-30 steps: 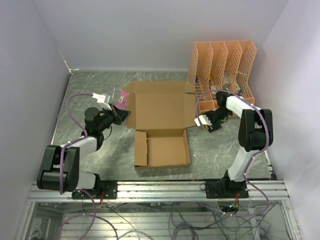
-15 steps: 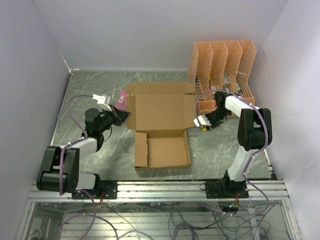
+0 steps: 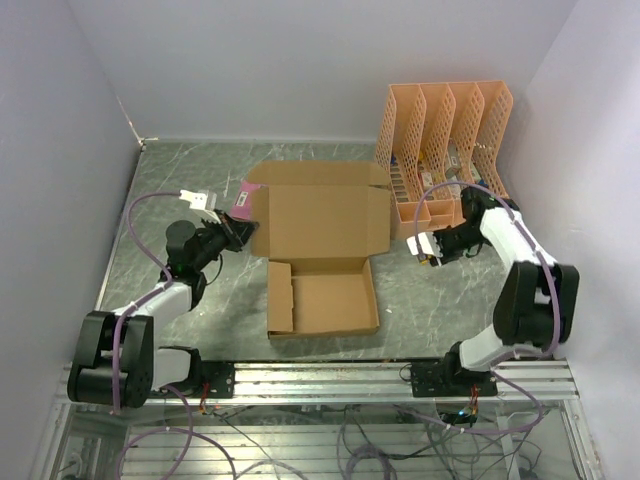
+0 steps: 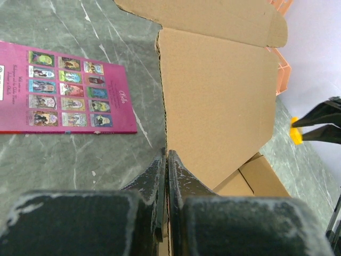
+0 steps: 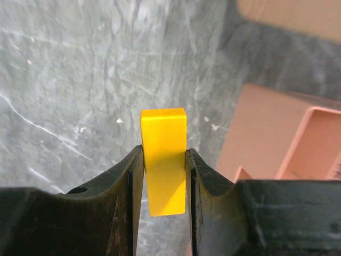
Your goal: Fold the paper box
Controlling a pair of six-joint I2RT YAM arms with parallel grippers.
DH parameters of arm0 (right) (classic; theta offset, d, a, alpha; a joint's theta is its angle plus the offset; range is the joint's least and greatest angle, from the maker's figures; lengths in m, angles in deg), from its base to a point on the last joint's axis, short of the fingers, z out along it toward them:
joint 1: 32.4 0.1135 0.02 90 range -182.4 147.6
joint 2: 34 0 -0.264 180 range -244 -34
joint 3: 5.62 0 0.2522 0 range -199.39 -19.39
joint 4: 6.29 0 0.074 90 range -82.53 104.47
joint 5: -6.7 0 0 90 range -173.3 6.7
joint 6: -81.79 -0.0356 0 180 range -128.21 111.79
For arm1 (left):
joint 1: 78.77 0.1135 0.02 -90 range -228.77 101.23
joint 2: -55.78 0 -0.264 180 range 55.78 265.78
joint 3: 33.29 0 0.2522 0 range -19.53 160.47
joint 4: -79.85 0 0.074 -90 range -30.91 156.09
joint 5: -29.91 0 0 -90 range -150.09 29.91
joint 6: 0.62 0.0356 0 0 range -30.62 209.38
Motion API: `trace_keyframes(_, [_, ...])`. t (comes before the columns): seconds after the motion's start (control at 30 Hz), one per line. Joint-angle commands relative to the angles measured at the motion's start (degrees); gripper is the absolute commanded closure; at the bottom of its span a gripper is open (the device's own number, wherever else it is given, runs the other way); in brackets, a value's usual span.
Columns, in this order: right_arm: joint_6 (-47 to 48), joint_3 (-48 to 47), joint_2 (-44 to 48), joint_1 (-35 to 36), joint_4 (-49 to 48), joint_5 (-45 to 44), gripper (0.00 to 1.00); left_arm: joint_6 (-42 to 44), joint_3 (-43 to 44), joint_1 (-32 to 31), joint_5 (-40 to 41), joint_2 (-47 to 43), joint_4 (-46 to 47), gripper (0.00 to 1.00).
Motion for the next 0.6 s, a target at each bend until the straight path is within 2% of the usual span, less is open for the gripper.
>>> trace_keyframes(0.0, [-7.32, 1.21, 9.49, 0.75, 5.04, 10.47, 0.95, 1.39, -0.30, -0.55, 2.80, -2.40, 0.55, 0.91])
trace_keyframes(0.07, [-13.71, 0.72, 12.44, 4.28, 6.71, 13.01, 0.96, 1.67, -0.16, -0.68, 3.22, -2.83, 0.19, 0.91])
trace_keyframes(0.13, [-25.15, 0.74, 14.81, 13.57, 4.31, 13.37, 0.97, 1.79, -0.12, -0.85, 3.60, -2.99, 0.11, 0.91])
trace_keyframes(0.17, [-31.83, 1.26, 15.76, 16.40, 1.64, 13.40, 0.97, 1.83, -0.05, -0.98, 3.84, -3.02, -0.06, 0.91])
trace_keyframes(0.23, [-46.22, 2.32, 16.91, 26.87, -6.32, 12.54, 0.98, 1.91, -0.03, -1.26, 4.26, -3.00, 0.01, 0.91])
trace_keyframes(0.33, [-63.72, 3.49, 14.88, 39.12, -19.76, 6.83, 0.97, 1.97, -0.47, -1.73, 5.12, -2.63, 0.46, 0.91])
trace_keyframes(0.47, [-76.73, 4.88, 6.24, 49.21, -31.19, -4.89, 0.96, 1.92, -1.03, -2.50, 6.15, -2.58, 1.00, 0.91])
trace_keyframes(0.57, [-79.84, 4.26, -0.47, 52.19, -34.41, -13.27, 0.95, 2.21, -1.17, -2.87, 7.00, -3.46, 0.61, 0.91])
